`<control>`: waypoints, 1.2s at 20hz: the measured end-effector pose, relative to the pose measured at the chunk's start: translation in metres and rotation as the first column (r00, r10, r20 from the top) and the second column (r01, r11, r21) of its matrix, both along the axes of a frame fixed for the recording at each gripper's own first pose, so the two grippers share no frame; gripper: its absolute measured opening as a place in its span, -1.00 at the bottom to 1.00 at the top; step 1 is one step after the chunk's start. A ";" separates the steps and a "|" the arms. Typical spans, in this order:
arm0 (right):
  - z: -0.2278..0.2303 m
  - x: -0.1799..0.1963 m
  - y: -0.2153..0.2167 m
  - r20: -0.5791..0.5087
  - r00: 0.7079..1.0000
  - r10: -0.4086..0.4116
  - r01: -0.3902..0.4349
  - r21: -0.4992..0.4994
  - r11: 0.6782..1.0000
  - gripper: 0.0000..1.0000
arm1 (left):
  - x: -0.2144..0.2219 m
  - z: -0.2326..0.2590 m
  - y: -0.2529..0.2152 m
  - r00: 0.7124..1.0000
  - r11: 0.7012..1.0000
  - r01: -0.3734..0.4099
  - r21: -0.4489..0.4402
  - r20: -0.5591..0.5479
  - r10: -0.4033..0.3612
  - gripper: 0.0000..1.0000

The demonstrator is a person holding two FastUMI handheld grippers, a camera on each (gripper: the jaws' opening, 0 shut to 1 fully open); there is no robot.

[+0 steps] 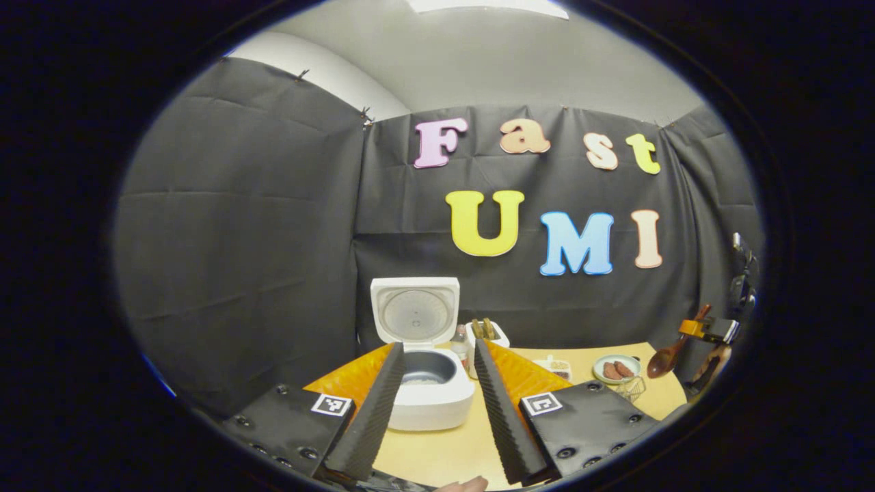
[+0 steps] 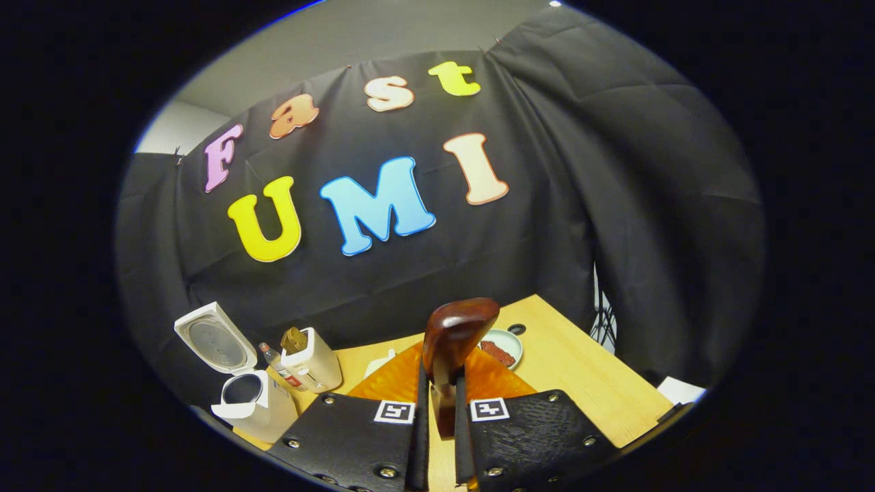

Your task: Close the left gripper, press the button to open the rice cooker; take a wooden spoon from the chopstick holder with the right hand, scoop a spoonful of rice and pour it into the rice cooker, then put the wooden spoon back into the chopstick holder.

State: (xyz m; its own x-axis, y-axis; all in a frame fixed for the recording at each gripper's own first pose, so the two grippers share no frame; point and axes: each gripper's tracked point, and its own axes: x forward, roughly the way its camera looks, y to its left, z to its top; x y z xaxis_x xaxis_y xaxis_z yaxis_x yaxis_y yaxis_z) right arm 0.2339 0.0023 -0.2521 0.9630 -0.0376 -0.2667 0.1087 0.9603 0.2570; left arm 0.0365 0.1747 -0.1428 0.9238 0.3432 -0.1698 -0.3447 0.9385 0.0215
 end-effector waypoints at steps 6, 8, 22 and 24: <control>0.003 0.020 0.094 0.002 0.994 0.111 -0.111 -0.023 0.994 -0.70 | 0.000 0.001 0.055 1.000 1.000 -0.019 0.017 0.019 0.019 0.48; -0.009 0.034 0.122 -0.016 0.989 0.149 -0.149 -0.012 0.989 -0.70 | 0.003 -0.001 0.068 0.999 0.999 -0.031 0.012 0.025 0.031 0.49; -0.194 0.109 0.196 -0.237 0.933 0.270 -0.312 -0.162 0.936 -0.69 | -0.002 -0.101 0.103 0.992 0.994 -0.113 0.002 -0.052 0.112 0.48; -0.210 0.112 0.205 -0.256 0.926 0.277 -0.327 -0.181 0.927 -0.70 | -0.009 -0.116 0.103 0.991 0.993 -0.120 0.003 -0.067 0.120 0.49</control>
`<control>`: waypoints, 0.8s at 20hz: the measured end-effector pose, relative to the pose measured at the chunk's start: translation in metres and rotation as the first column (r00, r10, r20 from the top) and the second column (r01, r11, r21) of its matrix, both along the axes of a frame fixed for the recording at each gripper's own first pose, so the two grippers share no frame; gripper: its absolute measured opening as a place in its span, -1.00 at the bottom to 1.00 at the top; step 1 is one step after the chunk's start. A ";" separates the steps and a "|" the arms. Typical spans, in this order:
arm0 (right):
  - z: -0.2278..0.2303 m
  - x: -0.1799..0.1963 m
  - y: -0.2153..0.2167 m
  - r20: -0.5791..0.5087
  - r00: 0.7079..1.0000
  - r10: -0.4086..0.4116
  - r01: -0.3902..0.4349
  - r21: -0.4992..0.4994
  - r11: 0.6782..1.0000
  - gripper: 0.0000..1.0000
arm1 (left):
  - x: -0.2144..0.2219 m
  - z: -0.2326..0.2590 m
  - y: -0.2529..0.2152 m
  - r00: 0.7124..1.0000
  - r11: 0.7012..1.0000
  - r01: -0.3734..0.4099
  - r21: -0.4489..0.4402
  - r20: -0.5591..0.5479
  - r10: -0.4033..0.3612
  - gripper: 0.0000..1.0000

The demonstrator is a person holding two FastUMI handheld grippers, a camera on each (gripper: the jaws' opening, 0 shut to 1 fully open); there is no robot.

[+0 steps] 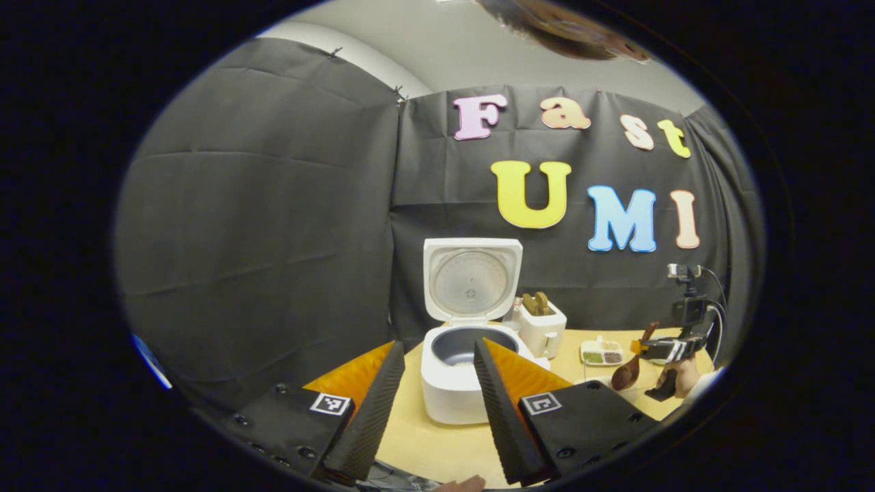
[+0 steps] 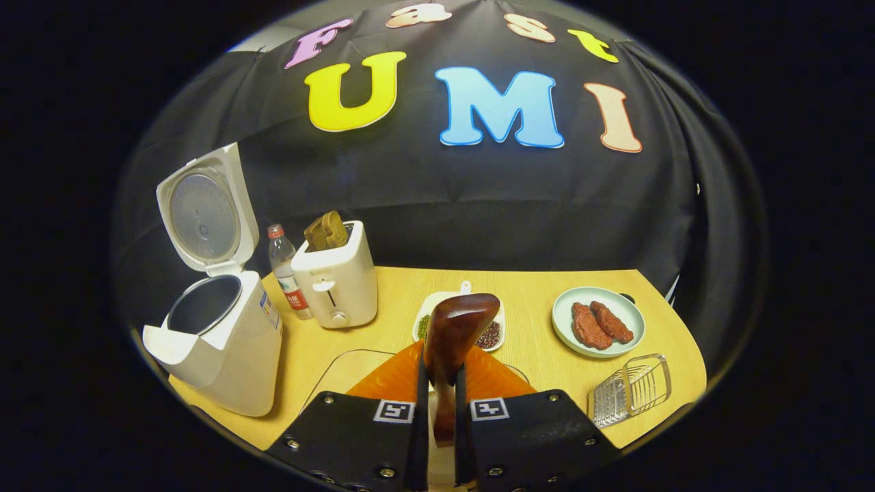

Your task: Close the left gripper, press the button to open the rice cooker; take a wooden spoon from the chopstick holder with the right hand, scoop a spoonful of rice and pour it into the rice cooker, then put the wooden spoon back into the chopstick holder.

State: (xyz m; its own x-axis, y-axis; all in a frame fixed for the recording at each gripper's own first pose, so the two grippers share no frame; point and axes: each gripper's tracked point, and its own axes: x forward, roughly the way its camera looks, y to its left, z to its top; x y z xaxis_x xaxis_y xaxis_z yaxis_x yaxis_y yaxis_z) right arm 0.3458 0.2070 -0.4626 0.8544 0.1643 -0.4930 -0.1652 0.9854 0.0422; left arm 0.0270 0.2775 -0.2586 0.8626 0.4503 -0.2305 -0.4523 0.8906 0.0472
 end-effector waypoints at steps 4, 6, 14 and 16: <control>-0.008 -0.004 0.022 0.004 0.999 0.039 -0.039 -0.020 0.999 -0.68 | -0.011 -0.023 0.000 1.000 0.999 -0.026 -0.037 -0.014 0.026 0.52; -0.013 -0.009 0.033 -0.027 0.999 0.042 -0.041 0.037 0.998 -0.69 | -0.015 -0.030 -0.001 0.999 0.998 -0.032 -0.048 -0.018 0.031 0.49; -0.015 -0.011 0.033 -0.151 0.988 -0.042 0.092 0.344 0.934 -0.69 | -0.026 -0.042 -0.006 0.999 0.998 -0.026 -0.051 -0.036 0.024 0.52; -0.014 -0.012 0.026 -0.175 0.983 -0.057 0.127 0.421 0.898 -0.69 | -0.024 -0.042 -0.010 0.999 0.999 -0.016 -0.040 -0.039 0.014 0.49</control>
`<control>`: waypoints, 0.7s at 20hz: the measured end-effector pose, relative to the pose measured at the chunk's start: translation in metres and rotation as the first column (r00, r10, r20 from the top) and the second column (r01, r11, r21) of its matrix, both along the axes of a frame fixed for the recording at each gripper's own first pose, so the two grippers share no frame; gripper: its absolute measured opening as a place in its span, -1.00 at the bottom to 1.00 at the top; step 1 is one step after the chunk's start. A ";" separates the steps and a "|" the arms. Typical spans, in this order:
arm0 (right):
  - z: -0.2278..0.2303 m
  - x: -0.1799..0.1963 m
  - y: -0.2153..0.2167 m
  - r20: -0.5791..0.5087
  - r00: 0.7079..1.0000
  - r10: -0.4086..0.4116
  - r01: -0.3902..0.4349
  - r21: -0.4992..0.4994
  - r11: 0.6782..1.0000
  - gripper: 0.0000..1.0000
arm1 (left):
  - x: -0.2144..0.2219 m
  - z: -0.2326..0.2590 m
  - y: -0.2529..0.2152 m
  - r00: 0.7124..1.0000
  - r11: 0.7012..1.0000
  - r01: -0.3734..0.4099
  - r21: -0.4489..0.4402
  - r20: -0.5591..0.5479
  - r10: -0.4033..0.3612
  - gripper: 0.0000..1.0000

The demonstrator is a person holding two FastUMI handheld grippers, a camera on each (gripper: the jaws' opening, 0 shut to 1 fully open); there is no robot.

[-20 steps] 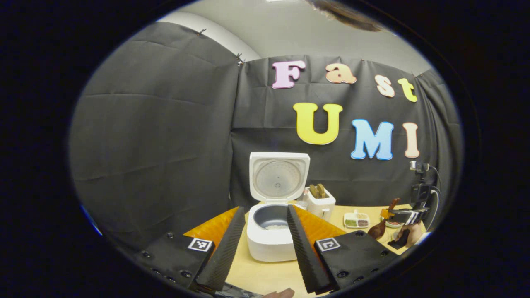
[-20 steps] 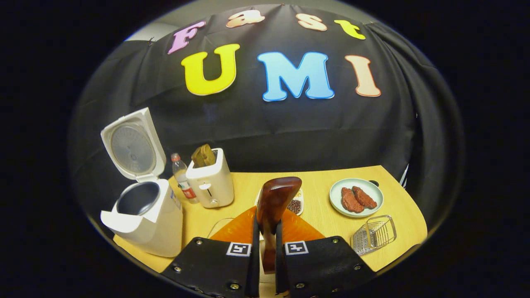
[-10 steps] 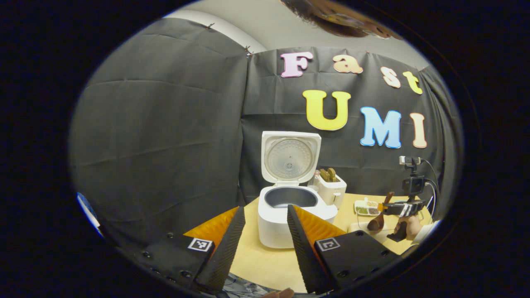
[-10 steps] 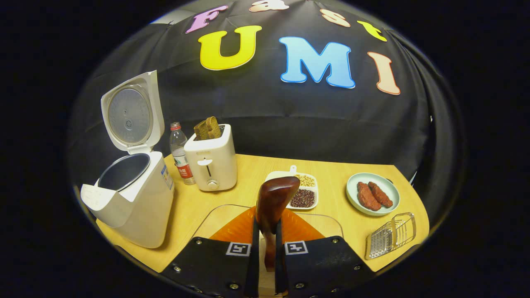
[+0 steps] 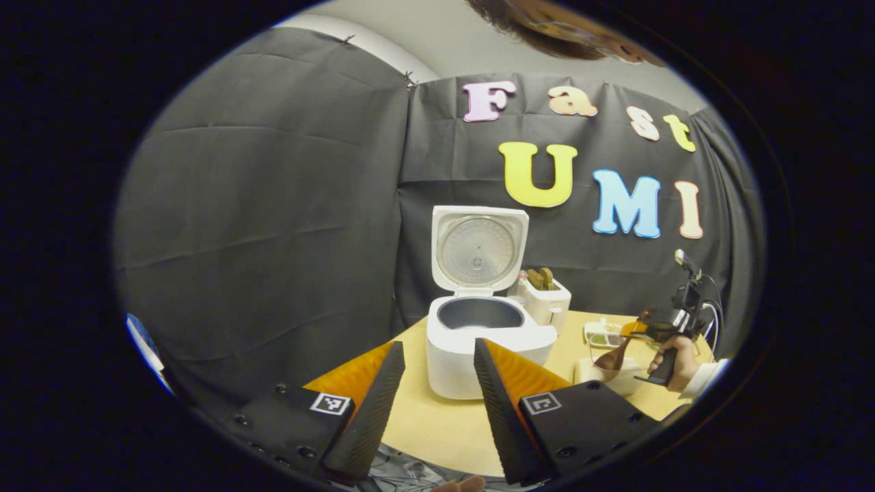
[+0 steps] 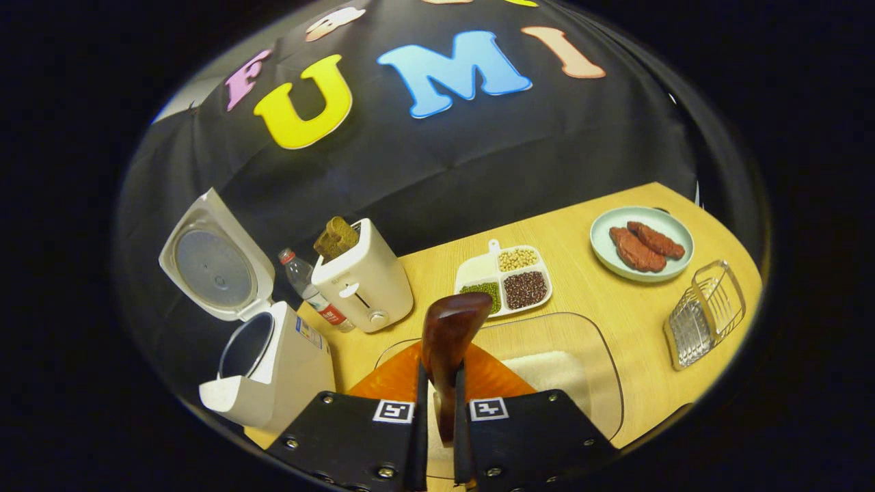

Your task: Close the left gripper, press the button to open the rice cooker; take a wooden spoon from the chopstick holder with the right hand, scoop a spoonful of rice and pour it into the rice cooker, then put the wooden spoon back into the chopstick holder.

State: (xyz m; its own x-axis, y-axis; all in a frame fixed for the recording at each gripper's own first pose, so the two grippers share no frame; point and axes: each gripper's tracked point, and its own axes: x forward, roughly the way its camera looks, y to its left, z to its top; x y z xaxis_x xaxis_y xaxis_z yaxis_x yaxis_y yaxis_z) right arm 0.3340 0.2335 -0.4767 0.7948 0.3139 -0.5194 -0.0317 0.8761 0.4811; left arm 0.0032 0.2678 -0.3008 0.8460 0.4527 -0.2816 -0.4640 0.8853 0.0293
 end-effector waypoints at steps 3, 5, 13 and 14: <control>0.006 -0.003 -0.010 0.003 0.999 -0.034 0.033 0.088 0.996 -0.69 | 0.004 -0.007 -0.011 1.000 1.000 0.025 0.016 -0.007 -0.025 0.49; 0.012 -0.006 -0.018 0.002 0.999 -0.053 0.052 0.137 0.989 -0.70 | 0.008 -0.013 -0.020 0.999 0.999 0.042 0.015 -0.016 -0.041 0.49; 0.066 -0.012 -0.059 0.027 0.992 -0.122 0.111 0.254 0.961 -0.70 | 0.019 0.012 -0.054 0.995 0.995 0.096 0.012 0.019 -0.096 0.53; 0.078 -0.014 -0.062 0.028 0.991 -0.127 0.115 0.270 0.956 -0.70 | 0.019 0.018 -0.057 0.995 0.995 0.098 0.009 0.026 -0.098 0.52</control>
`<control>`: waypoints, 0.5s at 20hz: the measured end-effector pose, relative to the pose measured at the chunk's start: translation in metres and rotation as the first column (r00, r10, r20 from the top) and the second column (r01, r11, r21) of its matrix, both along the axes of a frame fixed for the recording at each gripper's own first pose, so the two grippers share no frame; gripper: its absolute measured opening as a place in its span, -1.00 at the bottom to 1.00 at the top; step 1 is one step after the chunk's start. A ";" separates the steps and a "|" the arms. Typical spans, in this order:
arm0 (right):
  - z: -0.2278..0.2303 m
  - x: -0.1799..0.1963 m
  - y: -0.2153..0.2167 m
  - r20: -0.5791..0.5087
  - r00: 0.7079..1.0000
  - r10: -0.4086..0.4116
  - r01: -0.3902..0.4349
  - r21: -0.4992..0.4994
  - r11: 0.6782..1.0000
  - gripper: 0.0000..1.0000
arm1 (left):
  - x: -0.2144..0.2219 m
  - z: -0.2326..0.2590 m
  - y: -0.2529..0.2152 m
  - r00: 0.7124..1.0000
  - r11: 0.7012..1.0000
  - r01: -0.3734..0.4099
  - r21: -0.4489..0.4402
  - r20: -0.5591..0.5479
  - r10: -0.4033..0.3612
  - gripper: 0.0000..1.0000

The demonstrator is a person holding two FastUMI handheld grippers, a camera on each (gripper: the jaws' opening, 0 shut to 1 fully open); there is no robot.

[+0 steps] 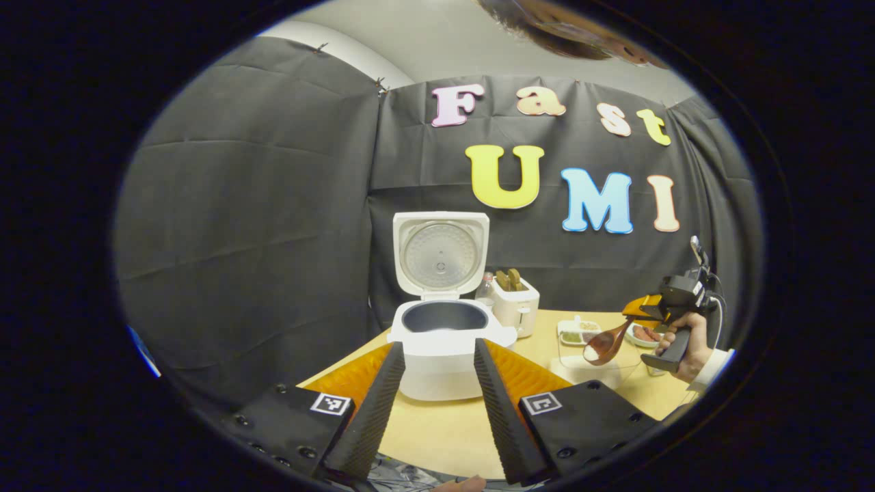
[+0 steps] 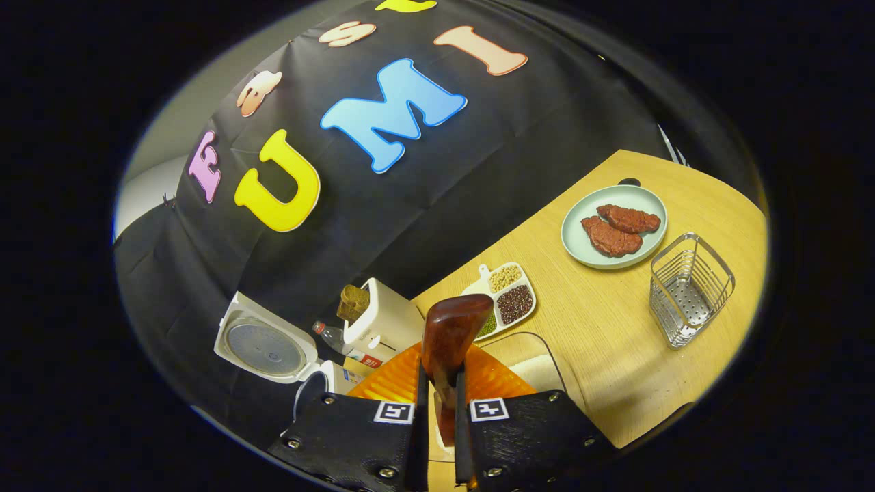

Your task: Close the left gripper, press the button to open the rice cooker; take a wooden spoon from the chopstick holder with the right hand, scoop a spoonful of rice and pour it into the rice cooker, then put the wooden spoon back into the chopstick holder.

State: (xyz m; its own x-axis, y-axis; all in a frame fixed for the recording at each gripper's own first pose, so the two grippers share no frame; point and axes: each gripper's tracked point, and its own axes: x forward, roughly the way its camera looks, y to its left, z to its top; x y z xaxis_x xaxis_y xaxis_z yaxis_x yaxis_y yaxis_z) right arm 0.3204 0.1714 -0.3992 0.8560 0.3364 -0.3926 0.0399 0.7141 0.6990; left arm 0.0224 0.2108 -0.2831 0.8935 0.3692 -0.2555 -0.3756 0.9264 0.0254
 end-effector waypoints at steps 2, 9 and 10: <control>0.025 -0.003 -0.003 0.014 1.000 -0.007 0.007 0.020 1.000 -0.70 | 0.000 0.018 -0.004 1.000 1.000 0.006 0.000 0.021 -0.006 0.55; 0.111 -0.020 0.021 0.073 0.997 0.007 -0.010 0.050 0.999 -0.70 | -0.024 0.076 0.010 0.997 1.000 -0.012 -0.003 0.078 0.012 0.48; 0.122 -0.022 0.030 0.085 0.996 0.012 -0.016 0.049 0.999 -0.69 | -0.031 0.082 0.015 0.997 1.000 -0.017 -0.003 0.081 0.017 0.48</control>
State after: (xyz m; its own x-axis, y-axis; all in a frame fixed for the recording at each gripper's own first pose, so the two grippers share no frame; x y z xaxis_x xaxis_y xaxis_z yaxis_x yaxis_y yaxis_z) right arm 0.2986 0.2011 -0.2767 0.8804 0.3660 -0.3017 -0.0307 0.6788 0.7337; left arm -0.0087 0.2262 -0.2011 0.9047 0.3843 -0.1837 -0.3923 0.9198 -0.0077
